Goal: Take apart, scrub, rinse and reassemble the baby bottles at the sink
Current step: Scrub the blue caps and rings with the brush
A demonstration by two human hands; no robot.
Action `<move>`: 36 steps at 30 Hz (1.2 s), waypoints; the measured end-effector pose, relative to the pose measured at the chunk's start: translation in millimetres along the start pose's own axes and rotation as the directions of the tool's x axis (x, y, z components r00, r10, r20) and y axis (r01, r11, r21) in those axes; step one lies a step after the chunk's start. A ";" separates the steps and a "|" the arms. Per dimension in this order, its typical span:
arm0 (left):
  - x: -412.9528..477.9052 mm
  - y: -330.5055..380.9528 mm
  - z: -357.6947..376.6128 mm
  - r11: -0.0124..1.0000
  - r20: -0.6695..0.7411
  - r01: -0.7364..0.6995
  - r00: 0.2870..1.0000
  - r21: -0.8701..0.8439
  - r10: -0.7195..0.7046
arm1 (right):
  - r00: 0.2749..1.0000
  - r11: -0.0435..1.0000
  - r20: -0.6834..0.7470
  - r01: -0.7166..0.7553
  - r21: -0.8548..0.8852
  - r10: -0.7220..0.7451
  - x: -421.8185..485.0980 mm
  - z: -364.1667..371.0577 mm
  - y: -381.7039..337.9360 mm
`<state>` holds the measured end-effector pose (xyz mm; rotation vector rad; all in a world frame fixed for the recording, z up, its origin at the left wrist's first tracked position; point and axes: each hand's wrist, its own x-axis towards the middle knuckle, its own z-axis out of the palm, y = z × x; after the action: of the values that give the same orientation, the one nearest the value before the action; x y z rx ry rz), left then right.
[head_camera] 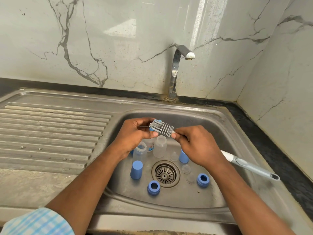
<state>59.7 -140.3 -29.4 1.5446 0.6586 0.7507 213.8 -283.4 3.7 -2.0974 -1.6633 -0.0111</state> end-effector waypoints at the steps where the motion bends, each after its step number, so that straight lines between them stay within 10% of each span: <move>1: -0.1 0.5 -0.3 1.000 0.010 -0.005 1.000 0.010 0.005 | 1.000 1.000 -0.012 -0.005 -0.010 0.005 0.9 1.2 -0.6; 36: -1.4 -3.6 5.0 0.997 0.097 -0.021 0.995 -0.074 0.029 | 0.990 0.994 -0.113 -0.073 0.085 0.082 2.3 -4.8 7.2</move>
<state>62.7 -144.1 -33.3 1.5148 0.5345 0.7055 222.3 -284.2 6.2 -2.0590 -1.4886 -0.0405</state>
